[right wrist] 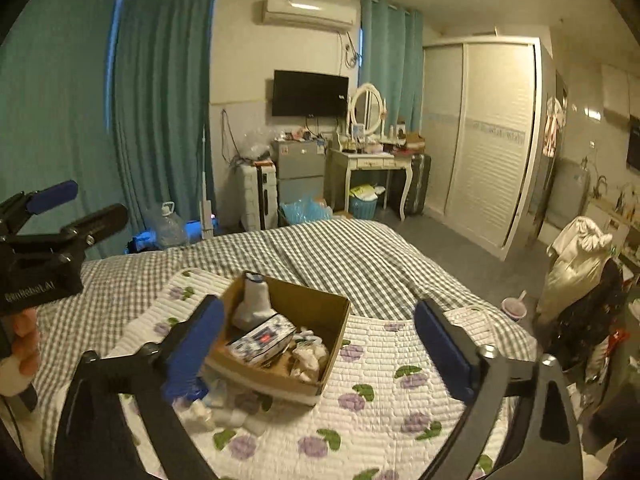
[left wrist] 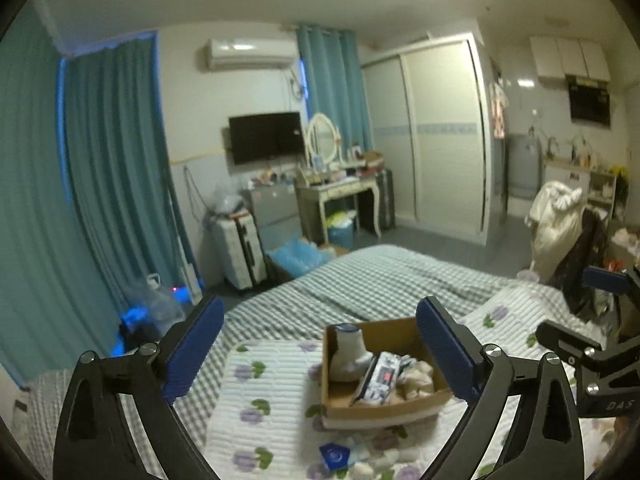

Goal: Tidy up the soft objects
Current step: 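Move both tools back from the box toward the remaining items, then grasp the white tissue bundle with the left tool while the right tool grasps the white ribbed cloth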

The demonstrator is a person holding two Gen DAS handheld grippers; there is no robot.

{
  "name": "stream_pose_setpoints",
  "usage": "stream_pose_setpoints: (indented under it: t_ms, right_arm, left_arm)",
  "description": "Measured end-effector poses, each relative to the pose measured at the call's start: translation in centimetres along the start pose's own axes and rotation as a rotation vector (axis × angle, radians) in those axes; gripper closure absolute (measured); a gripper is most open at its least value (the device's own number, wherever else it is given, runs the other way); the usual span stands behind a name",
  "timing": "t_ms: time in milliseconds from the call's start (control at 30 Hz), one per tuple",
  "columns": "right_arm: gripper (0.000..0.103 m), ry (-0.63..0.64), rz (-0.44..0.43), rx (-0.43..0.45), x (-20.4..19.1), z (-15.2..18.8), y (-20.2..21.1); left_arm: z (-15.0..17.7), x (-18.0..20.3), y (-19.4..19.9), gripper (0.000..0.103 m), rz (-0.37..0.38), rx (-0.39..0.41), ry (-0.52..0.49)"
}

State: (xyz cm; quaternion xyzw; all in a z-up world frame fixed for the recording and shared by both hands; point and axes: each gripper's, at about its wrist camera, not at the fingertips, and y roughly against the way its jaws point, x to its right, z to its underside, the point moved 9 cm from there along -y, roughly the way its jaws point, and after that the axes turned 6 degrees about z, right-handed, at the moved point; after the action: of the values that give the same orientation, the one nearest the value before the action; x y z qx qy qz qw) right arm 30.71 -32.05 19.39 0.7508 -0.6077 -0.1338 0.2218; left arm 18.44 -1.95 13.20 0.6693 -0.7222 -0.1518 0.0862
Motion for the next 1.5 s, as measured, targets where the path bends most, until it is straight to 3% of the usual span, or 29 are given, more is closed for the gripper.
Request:
stream_pose_setpoints:
  t_ms: [167,333,633,800,900,1000,1067,1133,1333,1500]
  right_arm:
    - [0.000,0.029,-0.028,0.003,-2.3,2.5,4.8]
    - [0.000,0.046,-0.042,-0.032,-4.5,8.0,5.9]
    - [0.000,0.011,-0.025,-0.121,-5.7,18.9,0.9]
    - [0.000,0.007,-0.025,-0.203,-6.1,23.2,-3.0]
    - [0.000,-0.017,-0.041,-0.243,-6.2,25.1,-4.6]
    - [0.000,-0.025,-0.043,-0.271,-6.4,26.4,-5.9]
    - [0.000,-0.027,-0.043,-0.281,-6.4,26.8,-6.4]
    - [0.000,-0.029,-0.041,-0.289,-6.6,27.1,-6.7]
    - [0.000,-0.023,-0.038,-0.296,-7.4,27.0,-7.0]
    - [0.000,0.003,-0.062,-0.302,-9.6,26.6,-7.8]
  left_arm:
    - [3.3,-0.3,3.0,0.004,-0.041,-0.037,-0.003]
    - [9.7,-0.2,2.7,0.004,-0.057,-0.123,0.012]
    - [23.7,2.2,-2.3,0.005,-0.049,-0.301,0.046]
    - [29.9,4.5,-5.2,0.006,0.027,-0.418,0.040]
    - [32.2,5.4,-6.6,0.014,0.072,-0.476,0.054]
    - [33.7,6.0,-7.7,0.022,0.113,-0.516,0.065]
    - [34.5,6.4,-8.2,0.055,0.149,-0.550,0.077]
    - [34.9,6.8,-8.5,0.066,0.195,-0.578,0.095]
    - [32.7,4.4,-7.6,0.069,0.190,-0.507,0.123]
    - [30.3,-0.3,-7.7,0.069,0.100,-0.454,0.141]
